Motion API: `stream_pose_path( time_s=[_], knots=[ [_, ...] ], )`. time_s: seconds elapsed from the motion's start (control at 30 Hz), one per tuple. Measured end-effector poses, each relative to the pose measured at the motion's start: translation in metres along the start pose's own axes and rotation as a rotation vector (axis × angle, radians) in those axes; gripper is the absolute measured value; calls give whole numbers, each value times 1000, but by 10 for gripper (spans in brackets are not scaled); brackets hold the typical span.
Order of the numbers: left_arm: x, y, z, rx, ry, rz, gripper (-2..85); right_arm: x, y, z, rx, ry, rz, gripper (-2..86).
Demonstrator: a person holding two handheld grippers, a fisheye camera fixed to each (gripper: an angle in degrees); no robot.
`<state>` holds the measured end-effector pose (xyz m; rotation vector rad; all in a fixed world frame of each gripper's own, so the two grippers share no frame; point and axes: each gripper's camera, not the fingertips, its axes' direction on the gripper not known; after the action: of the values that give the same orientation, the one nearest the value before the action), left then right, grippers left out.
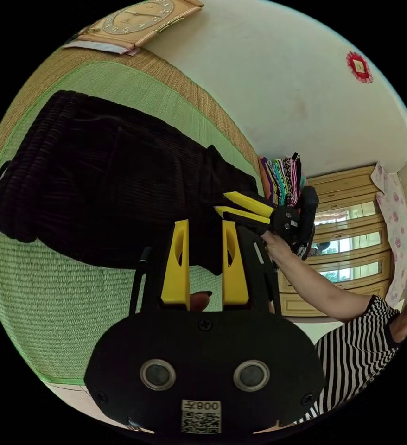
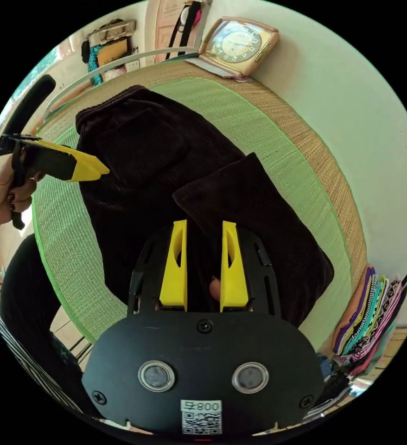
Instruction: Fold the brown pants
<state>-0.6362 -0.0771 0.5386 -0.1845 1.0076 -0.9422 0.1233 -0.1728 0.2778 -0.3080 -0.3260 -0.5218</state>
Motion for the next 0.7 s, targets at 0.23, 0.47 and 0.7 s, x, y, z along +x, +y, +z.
stream_pose_path(
  time_s=[0.23,0.47,0.7],
  knots=[
    [2,-5,18,-31,3,12,92,45,25,-54,156,-144,171,59],
    [12,-14,-2,36,-46,47,86,227,200,-149,385,-154,745,60],
    [14,-13,4,39,-79,8,95,304,401,-104,258,-218,1425,58]
  ],
)
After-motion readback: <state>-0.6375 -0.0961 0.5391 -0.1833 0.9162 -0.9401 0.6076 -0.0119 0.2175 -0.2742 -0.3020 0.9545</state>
